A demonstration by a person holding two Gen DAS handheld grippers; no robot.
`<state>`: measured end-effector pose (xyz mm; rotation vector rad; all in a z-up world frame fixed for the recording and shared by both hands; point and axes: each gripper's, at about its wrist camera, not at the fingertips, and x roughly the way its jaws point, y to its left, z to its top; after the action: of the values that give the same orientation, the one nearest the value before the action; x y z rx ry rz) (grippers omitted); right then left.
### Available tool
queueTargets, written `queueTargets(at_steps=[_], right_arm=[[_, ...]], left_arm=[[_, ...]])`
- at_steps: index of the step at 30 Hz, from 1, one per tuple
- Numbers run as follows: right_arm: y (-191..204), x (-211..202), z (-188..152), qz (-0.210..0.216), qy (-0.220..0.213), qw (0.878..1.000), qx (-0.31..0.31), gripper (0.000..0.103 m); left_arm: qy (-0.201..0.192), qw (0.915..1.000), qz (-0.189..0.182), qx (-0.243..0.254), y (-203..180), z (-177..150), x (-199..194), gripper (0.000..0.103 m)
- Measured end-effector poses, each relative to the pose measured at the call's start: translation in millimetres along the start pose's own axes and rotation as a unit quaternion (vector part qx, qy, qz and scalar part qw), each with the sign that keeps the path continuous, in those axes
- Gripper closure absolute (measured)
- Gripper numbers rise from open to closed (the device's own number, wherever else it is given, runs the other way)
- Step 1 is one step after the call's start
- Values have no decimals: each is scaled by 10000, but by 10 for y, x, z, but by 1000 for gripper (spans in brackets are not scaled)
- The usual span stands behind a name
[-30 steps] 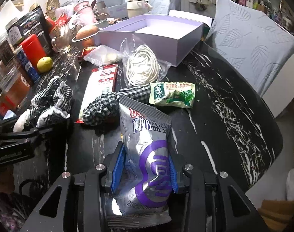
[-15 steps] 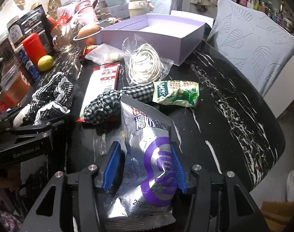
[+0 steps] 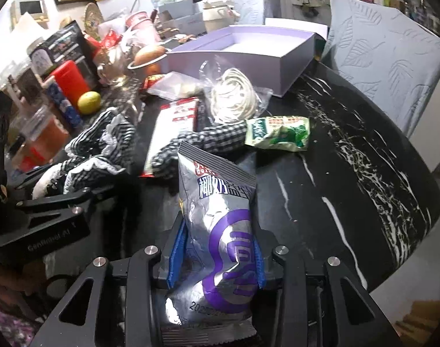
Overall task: Organize soft objects
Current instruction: 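Lift the doll and snack bag and carry both toward the lavender box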
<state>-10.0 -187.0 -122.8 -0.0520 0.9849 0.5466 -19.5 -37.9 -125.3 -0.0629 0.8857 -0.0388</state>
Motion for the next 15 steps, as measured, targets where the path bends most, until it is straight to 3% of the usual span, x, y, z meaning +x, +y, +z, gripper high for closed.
queueTargets(at_steps=[15], right_arm=[[86, -475, 181, 286, -689, 9970, -221, 65]], left_arm=[[-646, 9973, -269, 226, -204, 293, -426, 51]])
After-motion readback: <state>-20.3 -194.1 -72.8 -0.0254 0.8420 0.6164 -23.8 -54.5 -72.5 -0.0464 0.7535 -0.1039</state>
